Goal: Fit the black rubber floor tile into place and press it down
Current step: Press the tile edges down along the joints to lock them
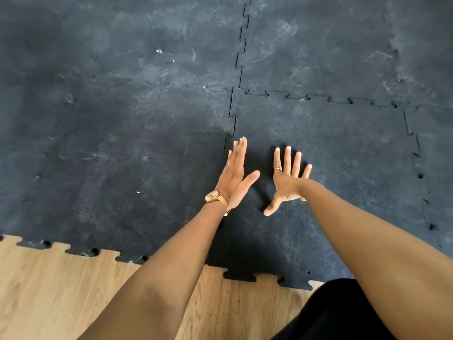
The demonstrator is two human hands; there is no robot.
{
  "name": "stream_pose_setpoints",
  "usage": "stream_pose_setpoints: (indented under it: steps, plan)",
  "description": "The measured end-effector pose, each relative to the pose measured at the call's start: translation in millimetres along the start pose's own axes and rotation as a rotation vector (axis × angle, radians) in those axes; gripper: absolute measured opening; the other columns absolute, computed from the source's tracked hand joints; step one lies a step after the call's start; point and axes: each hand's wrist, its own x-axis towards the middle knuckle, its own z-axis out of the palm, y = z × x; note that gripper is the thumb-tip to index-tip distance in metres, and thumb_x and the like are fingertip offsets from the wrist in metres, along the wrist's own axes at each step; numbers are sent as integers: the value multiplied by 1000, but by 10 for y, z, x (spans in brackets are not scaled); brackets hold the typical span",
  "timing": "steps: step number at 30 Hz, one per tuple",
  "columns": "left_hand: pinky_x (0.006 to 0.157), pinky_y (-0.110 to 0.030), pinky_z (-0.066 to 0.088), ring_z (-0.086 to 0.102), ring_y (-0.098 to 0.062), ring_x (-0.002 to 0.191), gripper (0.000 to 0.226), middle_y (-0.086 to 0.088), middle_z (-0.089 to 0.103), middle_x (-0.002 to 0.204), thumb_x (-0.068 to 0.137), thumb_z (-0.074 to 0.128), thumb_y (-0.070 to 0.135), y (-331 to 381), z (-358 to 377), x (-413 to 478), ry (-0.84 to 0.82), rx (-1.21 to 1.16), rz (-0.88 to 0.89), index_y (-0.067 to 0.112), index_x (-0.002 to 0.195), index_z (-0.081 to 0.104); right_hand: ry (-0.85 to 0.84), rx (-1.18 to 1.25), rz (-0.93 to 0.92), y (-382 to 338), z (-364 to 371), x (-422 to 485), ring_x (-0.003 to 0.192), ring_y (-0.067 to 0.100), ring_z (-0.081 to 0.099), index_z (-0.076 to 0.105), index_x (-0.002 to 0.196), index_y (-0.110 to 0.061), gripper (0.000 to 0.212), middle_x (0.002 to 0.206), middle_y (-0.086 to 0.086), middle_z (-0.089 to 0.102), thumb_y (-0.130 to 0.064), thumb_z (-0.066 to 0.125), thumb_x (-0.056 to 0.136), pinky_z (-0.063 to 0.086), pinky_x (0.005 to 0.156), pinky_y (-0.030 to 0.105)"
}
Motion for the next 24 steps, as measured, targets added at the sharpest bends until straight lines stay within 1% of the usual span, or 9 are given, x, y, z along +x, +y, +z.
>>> stream_pose_setpoints:
  steps: [3,5,6,10,13,15,18,22,24]
  plan:
    - [122,-44,-1,-15,-9,146,68,-4,-4,163,99,36,28,41,2,-86,94,134,-7,10,154,0,26,11,-2,10,40,-14,123,38,-50,-46,132,-17,168,138,13,-54,-58,89,42,-21,105,63]
    - [123,-41,-1,-13,-17,148,66,-10,0,163,100,35,31,2,54,-336,233,238,-32,8,154,4,43,29,-9,7,59,-9,124,37,-50,-45,134,-18,168,139,13,-53,-58,89,41,-21,104,62]
    - [123,-39,-3,-13,-20,149,69,-11,0,163,100,38,35,-34,97,-500,249,264,-24,8,154,4,47,32,-17,14,75,-3,124,37,-50,-45,135,-18,168,139,13,-53,-58,89,41,-22,104,62]
    - [122,-39,-4,-16,-25,149,85,-14,-6,163,94,44,54,-142,179,-741,70,477,68,12,155,1,75,49,-26,11,99,-2,125,35,-49,-42,137,-19,168,140,12,-52,-59,89,40,-23,104,60]
    - [123,-46,3,-12,-25,150,83,-15,-4,163,96,45,50,-92,158,-684,57,539,129,10,154,3,110,72,-55,54,118,-16,126,30,-50,-40,139,-23,168,143,6,-50,-61,88,37,-25,104,57]
    - [122,-48,8,-9,-24,150,77,-14,-1,162,98,45,42,-47,197,-735,106,514,167,8,154,5,127,74,-69,123,160,1,126,27,-51,-39,140,-28,166,143,3,-50,-63,87,38,-26,105,55]
    - [123,-44,2,-11,-23,150,74,-11,-3,161,98,41,42,-16,323,-912,231,423,72,8,153,5,103,69,-79,152,170,40,124,27,-52,-41,138,-29,165,141,3,-52,-66,85,38,-27,104,56]
    - [123,-40,1,-14,-25,149,90,-12,-5,163,91,39,62,-89,404,-971,111,561,-47,13,155,0,114,74,-83,149,170,40,127,29,-49,-39,139,-27,165,143,5,-50,-65,86,39,-27,103,55]
    - [123,-38,-1,-14,-23,150,92,-10,-6,163,90,42,61,-92,350,-954,106,484,-14,13,155,-2,122,80,-95,133,148,43,127,29,-49,-39,139,-27,164,143,5,-50,-65,85,39,-26,104,56]
